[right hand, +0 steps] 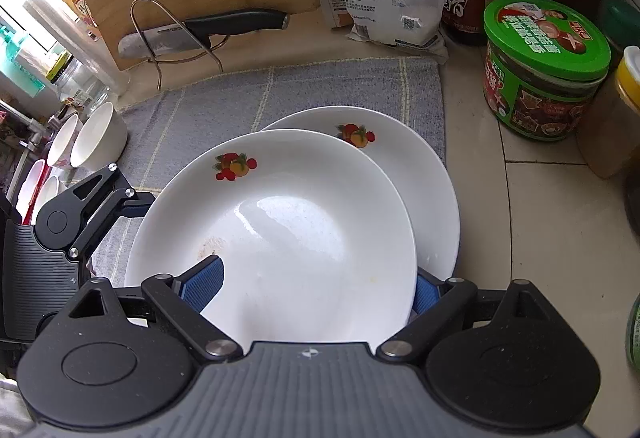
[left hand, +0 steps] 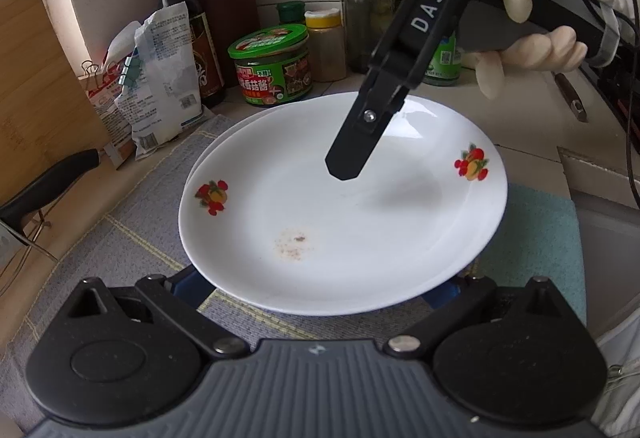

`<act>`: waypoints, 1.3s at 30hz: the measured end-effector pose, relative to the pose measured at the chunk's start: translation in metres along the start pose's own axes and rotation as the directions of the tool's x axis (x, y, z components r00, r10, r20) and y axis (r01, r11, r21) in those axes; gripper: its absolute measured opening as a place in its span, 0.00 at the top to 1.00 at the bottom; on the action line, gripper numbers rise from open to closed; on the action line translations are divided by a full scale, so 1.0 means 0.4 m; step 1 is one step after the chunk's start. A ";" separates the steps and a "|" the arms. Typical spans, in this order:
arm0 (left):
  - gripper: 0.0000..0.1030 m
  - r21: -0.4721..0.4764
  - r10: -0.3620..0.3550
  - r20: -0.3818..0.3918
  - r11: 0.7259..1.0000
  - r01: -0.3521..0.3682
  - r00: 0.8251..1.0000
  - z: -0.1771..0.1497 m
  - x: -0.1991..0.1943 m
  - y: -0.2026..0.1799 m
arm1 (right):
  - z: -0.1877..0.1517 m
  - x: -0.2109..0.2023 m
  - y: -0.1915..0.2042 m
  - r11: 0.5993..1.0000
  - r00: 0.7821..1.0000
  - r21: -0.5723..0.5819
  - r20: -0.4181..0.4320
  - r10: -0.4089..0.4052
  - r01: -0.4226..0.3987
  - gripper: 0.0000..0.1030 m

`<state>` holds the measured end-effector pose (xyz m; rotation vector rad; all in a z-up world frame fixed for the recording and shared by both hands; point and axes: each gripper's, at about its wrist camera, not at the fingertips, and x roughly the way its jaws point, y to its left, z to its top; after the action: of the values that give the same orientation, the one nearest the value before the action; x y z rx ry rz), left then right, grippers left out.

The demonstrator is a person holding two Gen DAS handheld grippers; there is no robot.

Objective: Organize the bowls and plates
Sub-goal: 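Bring the held plate with the right gripper over the two stacked plates, then lower the plate onto the stack and open the right gripper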

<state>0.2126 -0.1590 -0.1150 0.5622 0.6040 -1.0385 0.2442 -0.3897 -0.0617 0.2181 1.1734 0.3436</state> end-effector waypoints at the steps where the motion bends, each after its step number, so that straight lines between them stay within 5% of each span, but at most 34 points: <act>1: 0.01 0.001 -0.002 -0.002 1.000 0.002 1.000 0.001 0.002 0.002 | 0.000 0.001 -0.001 1.000 1.000 0.003 -0.003 -0.001 0.001 0.06; 39: 0.01 0.060 -0.007 -0.024 0.998 0.009 1.000 0.012 0.029 0.012 | -0.044 -0.053 -0.006 0.994 0.999 0.107 -0.012 -0.029 0.030 0.06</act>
<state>0.2221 -0.1674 -0.1191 0.6256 0.5979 -1.0613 0.2212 -0.4001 -0.0508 0.2921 1.2059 0.2561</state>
